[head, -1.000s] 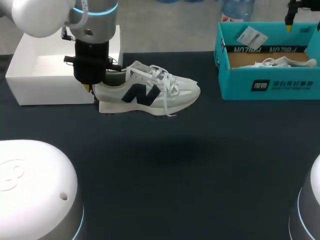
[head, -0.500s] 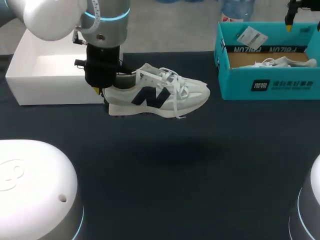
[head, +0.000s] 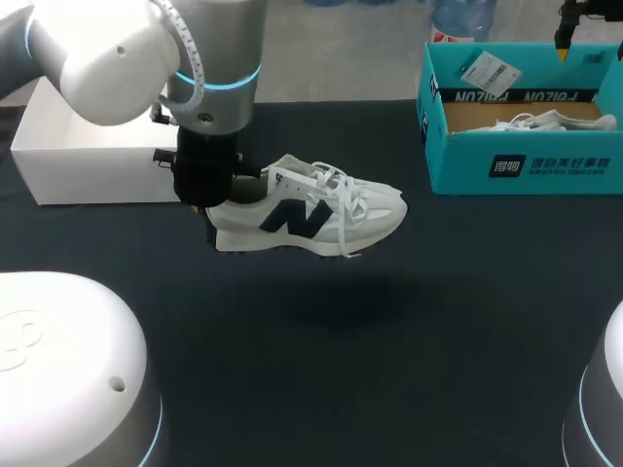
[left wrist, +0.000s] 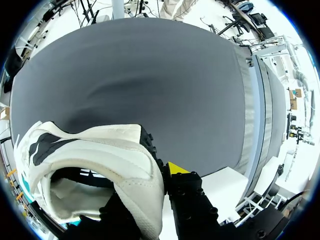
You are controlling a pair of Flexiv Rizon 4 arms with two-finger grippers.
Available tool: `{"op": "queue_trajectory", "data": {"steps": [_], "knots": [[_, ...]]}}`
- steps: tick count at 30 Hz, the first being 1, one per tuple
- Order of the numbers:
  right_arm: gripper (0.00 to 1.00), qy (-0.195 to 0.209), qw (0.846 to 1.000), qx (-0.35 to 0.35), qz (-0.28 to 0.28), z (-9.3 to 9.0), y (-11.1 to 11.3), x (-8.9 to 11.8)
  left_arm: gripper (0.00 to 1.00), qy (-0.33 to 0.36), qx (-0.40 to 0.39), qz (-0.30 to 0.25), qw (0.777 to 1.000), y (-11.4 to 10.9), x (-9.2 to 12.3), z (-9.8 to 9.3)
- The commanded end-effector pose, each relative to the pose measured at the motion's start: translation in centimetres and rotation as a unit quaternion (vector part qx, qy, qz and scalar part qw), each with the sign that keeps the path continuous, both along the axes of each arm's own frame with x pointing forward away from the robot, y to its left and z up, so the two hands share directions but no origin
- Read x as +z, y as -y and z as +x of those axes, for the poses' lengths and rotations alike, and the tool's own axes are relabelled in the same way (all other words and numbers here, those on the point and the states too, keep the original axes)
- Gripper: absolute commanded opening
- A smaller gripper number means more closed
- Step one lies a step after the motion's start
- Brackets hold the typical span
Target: Take the shoe out of the shoebox, open the shoe tongue, remove and reinsert the insole, then place the shoe into the shoebox
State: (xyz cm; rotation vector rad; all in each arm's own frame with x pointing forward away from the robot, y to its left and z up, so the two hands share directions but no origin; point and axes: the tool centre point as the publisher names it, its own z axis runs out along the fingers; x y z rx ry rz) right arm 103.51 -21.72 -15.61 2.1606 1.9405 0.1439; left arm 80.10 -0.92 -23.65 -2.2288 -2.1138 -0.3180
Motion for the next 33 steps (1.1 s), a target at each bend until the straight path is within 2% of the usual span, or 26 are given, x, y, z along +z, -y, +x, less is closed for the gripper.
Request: {"op": "queue_trajectory", "data": {"steps": [1, 12, 14, 22, 33], "knots": [[1.00, 0.001, 1.000, 0.000, 0.000, -0.1, 0.0, 0.0, 0.00, 0.004, -0.001, -0.003, 1.000, 0.1, -2.4, -0.2], [1.00, 0.001, 1.000, 0.000, 0.000, -0.1, 0.0, 0.0, 0.00, -0.007, 0.001, 0.020, 1.000, 1.0, -8.7, -0.6], [1.00, 0.001, 1.000, 0.000, 0.000, -0.1, 0.0, 0.0, 0.00, -0.005, 0.012, 0.011, 1.000, 1.1, -9.5, -0.6], [1.00, 0.001, 1.000, 0.000, 0.000, -0.1, 0.0, 0.0, 0.00, -0.009, 0.029, 0.029, 0.999, 1.9, -13.3, -0.5], [1.00, 0.001, 1.000, 0.000, 0.000, -0.1, 0.0, 0.0, 0.00, -0.007, 0.039, 0.018, 0.999, 2.4, -15.6, -0.8]]}}
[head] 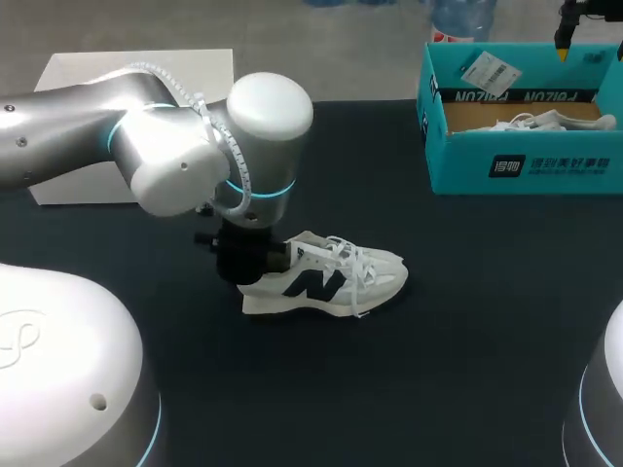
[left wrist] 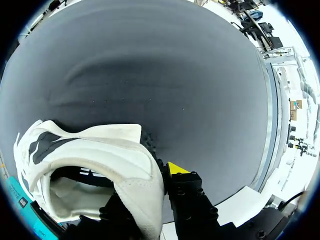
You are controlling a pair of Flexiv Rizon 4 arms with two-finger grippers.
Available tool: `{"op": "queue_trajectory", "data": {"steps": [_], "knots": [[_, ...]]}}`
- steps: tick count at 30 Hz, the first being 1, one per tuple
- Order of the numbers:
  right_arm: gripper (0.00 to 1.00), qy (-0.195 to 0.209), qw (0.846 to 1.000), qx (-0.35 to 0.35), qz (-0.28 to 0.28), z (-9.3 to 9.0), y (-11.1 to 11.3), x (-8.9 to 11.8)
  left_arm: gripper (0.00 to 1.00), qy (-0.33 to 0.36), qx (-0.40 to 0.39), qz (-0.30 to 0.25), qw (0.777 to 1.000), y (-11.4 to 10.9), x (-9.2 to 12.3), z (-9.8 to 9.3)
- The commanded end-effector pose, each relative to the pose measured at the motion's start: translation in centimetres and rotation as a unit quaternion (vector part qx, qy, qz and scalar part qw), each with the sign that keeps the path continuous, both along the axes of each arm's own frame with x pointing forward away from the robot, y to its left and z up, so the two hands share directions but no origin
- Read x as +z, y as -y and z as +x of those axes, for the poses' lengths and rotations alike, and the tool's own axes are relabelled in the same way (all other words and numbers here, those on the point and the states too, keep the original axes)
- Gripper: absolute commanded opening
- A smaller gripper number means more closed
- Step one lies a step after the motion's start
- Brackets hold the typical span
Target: Take the shoe out of the shoebox, open the shoe tongue, remove and reinsert the insole, then place the shoe into the shoebox
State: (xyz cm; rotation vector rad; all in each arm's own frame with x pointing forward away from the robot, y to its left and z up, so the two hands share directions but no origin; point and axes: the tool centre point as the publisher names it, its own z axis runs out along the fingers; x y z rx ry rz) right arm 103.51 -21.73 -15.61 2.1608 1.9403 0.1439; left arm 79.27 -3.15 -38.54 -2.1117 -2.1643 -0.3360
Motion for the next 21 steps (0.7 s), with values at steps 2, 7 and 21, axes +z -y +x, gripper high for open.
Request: {"op": "queue_trajectory", "data": {"steps": [2, 7, 21], "knots": [[1.00, 0.001, 1.000, 0.000, 0.000, -0.1, 0.0, 0.0, 0.00, -0.001, -0.003, -0.002, 1.000, 0.1, -1.0, 0.0], [1.00, 0.001, 1.000, 0.000, 0.000, -0.1, 0.0, 0.0, 0.00, -0.006, -0.007, 0.002, 1.000, 0.0, -1.2, -0.1], [1.00, 0.001, 1.000, 0.000, 0.000, -0.1, 0.0, 0.0, 1.00, -0.062, 0.044, -0.054, 0.996, -0.9, 5.3, -0.9]]}}
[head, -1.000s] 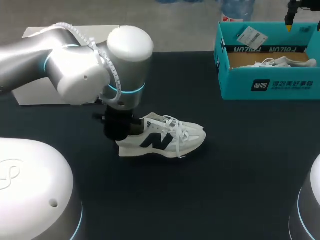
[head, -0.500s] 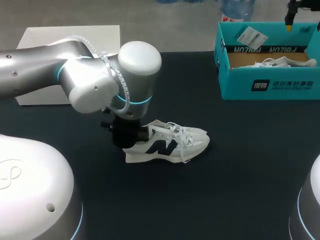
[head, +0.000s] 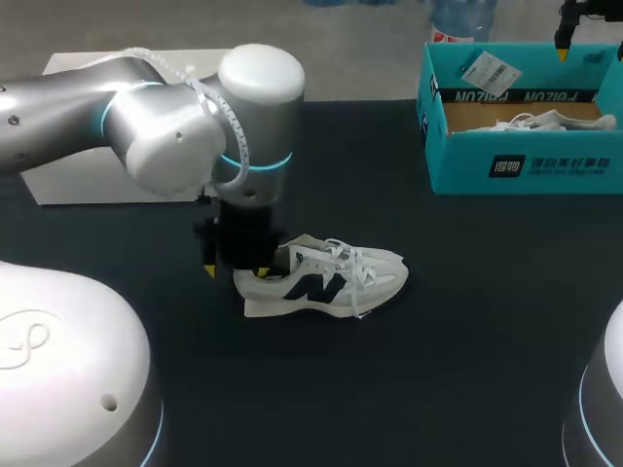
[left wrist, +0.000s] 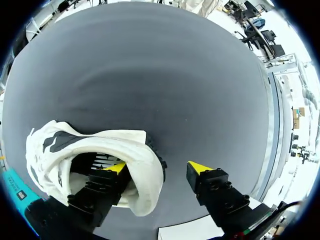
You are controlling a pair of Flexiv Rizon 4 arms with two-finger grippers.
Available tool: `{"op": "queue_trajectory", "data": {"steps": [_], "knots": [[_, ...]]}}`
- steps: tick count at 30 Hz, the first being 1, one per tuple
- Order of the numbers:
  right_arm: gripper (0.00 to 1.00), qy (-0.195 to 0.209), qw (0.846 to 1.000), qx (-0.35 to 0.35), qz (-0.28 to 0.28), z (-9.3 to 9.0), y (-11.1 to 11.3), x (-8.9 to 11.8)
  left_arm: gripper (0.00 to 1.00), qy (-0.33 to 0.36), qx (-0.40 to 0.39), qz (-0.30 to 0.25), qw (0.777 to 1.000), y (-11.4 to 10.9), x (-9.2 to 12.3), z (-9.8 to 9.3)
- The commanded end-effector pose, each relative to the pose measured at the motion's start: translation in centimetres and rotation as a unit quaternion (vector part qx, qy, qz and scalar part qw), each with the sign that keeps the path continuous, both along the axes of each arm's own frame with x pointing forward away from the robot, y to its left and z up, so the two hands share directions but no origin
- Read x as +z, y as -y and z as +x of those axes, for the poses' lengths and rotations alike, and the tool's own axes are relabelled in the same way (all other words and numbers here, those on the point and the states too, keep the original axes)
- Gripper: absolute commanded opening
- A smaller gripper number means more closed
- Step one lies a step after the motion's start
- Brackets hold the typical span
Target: Take the shoe out of the shoebox, open the shoe tongue, remove and reinsert the insole, then place the shoe into the shoebox
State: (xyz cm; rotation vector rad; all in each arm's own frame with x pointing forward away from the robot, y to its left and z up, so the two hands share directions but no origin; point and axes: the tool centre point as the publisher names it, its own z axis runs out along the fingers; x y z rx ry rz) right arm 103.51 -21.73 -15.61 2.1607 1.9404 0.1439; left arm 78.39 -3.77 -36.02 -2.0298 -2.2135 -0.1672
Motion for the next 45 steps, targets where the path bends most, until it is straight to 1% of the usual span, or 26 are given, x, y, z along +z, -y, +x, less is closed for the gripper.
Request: {"op": "queue_trajectory", "data": {"steps": [1, 5, 9, 13, 15, 30, 32, 34, 36, 38, 39, 40, 41, 43, 44, 45], "knots": [[1.00, 0.001, 1.000, 0.000, 0.000, -0.1, 0.0, 0.0, 1.00, -0.019, 0.022, -0.030, 0.999, -1.7, 3.2, 0.0], [1.00, 0.001, 1.000, 0.000, 0.000, -0.1, 0.0, 0.0, 1.00, -0.035, 0.071, -0.054, 0.995, -2.3, 5.0, 0.3], [1.00, 0.001, 1.000, 0.000, 0.000, -0.1, 0.0, 0.0, 1.00, -0.059, 0.104, -0.080, 0.990, -3.0, 6.3, 0.7], [1.00, 0.001, 1.000, 0.000, 0.000, -0.1, 0.0, 0.0, 1.00, -0.047, 0.123, -0.104, 0.986, -3.9, 7.5, 0.7], [1.00, 0.001, 1.000, 0.000, 0.000, -0.1, 0.0, 0.0, 1.00, -0.045, 0.129, -0.102, 0.985, -4.4, 7.9, 0.8], [1.00, 0.001, 1.000, 0.000, 0.000, -0.1, 0.0, 0.0, 1.00, -0.045, 0.129, -0.102, 0.985, -4.4, 7.9, 0.8], [1.00, 0.001, 1.000, 0.000, 0.000, -0.1, 0.0, 0.0, 1.00, -0.103, 0.225, -0.133, 0.960, -5.1, 8.0, 1.2], [1.00, 0.001, 1.000, 0.000, 0.000, -0.1, 0.0, 0.0, 1.00, -0.111, 0.289, -0.162, 0.937, -5.6, 8.1, 1.7], [1.00, 0.001, 1.000, 0.000, 0.000, -0.1, 0.0, 0.0, 1.00, -0.159, 0.357, -0.193, 0.900, -6.2, 8.4, 2.0], [1.00, 0.001, 1.000, 0.000, 0.000, -0.1, 0.0, 0.0, 1.00, -0.182, 0.400, -0.232, 0.868, -6.8, 8.5, 1.7], [1.00, 0.001, 1.000, 0.000, 0.000, -0.1, 0.0, 0.0, 1.00, -0.193, 0.411, -0.241, 0.858, -7.2, 8.5, 1.5], [1.00, 0.001, 1.000, 0.000, 0.000, -0.1, 0.0, 0.0, 1.00, -0.202, 0.430, -0.254, 0.842, -7.5, 8.4, 1.3], [1.00, 0.001, 1.000, 0.000, 0.000, -0.1, 0.0, 0.0, 1.00, -0.209, 0.437, -0.264, 0.834, -7.6, 8.2, 1.1], [1.00, 0.001, 1.000, 0.000, 0.000, -0.1, 0.0, 0.0, 1.00, -0.225, 0.462, -0.295, 0.806, -7.9, 8.0, 0.5], [1.00, 0.001, 1.000, 0.000, 0.000, -0.1, 0.0, 0.0, 1.00, -0.230, 0.466, -0.302, 0.799, -8.1, 7.9, 0.3], [1.00, 0.001, 1.000, 0.000, 0.000, -0.1, 0.0, 0.0, 1.00, -0.235, 0.475, -0.322, 0.785, -8.2, 7.8, 0.0]]}}
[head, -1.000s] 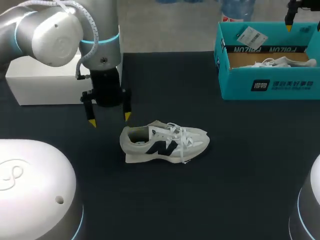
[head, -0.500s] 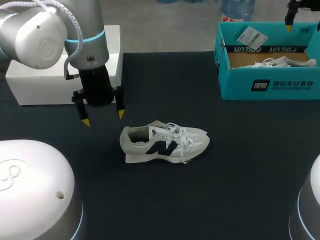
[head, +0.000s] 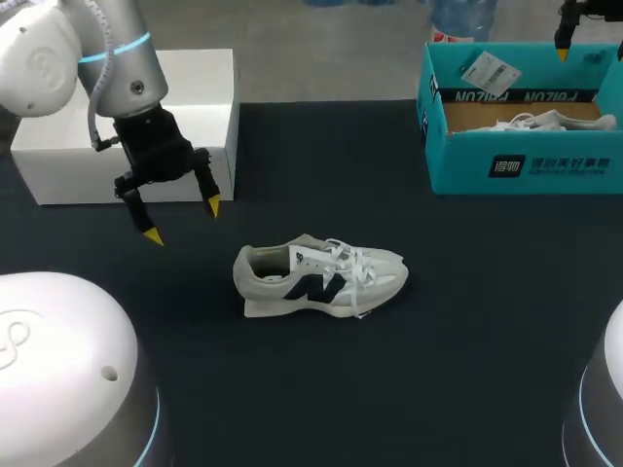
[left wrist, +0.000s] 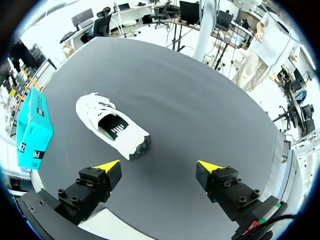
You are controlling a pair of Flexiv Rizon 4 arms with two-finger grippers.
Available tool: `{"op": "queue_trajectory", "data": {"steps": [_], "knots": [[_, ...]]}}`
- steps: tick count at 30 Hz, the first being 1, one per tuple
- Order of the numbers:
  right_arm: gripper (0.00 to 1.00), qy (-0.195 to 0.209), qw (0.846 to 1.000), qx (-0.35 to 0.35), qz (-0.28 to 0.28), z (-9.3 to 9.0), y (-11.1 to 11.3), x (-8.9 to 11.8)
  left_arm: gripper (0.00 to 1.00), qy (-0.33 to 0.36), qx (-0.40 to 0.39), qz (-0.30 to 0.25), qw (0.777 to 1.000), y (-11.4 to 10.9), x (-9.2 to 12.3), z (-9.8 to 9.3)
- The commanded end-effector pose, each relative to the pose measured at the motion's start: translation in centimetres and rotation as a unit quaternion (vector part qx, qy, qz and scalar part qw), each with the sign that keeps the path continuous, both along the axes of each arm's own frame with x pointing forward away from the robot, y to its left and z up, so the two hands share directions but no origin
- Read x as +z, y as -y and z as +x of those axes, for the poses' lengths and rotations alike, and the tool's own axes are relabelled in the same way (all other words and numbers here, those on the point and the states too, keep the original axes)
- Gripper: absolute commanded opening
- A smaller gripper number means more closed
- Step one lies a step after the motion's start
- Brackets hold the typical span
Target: Take the shoe out of the shoebox, open the shoe tongue, remove and reinsert the insole, then place the shoe into the shoebox
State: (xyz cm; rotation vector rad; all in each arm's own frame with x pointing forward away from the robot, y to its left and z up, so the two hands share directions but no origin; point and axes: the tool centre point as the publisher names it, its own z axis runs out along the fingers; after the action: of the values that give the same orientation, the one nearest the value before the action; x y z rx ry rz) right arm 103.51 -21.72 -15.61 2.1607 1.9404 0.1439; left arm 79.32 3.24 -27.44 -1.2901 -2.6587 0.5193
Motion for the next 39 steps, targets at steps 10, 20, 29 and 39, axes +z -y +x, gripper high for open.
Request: {"op": "queue_trajectory", "data": {"steps": [10, 20, 29, 39], "knots": [[1.00, 0.001, 1.000, 0.000, 0.000, -0.1, 0.0, 0.0, 1.00, -0.077, 0.306, -0.291, 0.903, -1.5, -1.0, -2.2], [1.00, 0.001, 1.000, 0.000, 0.000, -0.1, 0.0, 0.0, 1.00, -0.055, 0.247, -0.256, 0.933, -0.9, -1.1, -2.6], [1.00, 0.001, 1.000, 0.000, 0.000, -0.1, 0.0, 0.0, 1.00, -0.083, 0.315, -0.260, 0.909, -0.5, -2.2, -2.3], [1.00, 0.001, 1.000, 0.000, 0.000, -0.1, 0.0, 0.0, 1.00, -0.121, 0.431, -0.292, 0.845, 1.2, -5.1, -1.8]]}}
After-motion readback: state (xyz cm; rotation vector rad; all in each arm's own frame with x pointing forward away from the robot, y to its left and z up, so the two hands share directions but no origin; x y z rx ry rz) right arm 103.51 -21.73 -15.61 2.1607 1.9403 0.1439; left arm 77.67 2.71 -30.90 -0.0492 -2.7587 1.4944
